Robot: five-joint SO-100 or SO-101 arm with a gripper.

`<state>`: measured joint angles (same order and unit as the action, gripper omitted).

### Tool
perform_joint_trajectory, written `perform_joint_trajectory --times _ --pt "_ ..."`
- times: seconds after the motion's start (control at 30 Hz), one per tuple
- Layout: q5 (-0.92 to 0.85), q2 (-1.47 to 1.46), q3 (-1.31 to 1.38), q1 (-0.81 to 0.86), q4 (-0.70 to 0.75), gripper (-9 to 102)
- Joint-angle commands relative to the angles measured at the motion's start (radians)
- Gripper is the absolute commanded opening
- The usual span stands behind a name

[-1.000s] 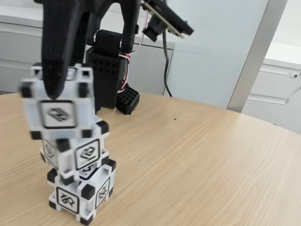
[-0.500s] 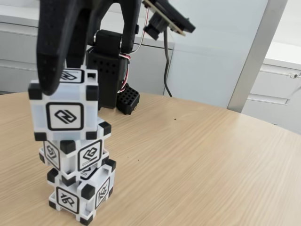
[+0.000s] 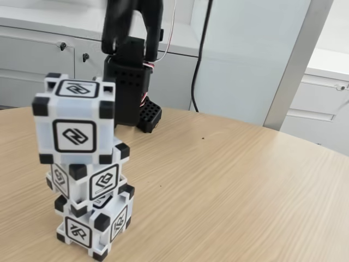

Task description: Stack cubes from left to right.

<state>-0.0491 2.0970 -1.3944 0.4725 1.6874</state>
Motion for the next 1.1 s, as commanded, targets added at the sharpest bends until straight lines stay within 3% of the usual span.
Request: perform_joint_trajectory --times 0.0,0.33,0.53,0.9,1.07 --pt "0.012 0.089 0.046 -0.038 0.005 22" --pt "0.057 0.238 0.029 -0.252 0.006 0" --pt "0.181 0.31 0.028 -0.287 0.005 0" --pt "0.132 0.658 -0.107 -0.29 -0.014 0" --pt "0.107 0.828 -0.331 -0.29 -0.163 0"
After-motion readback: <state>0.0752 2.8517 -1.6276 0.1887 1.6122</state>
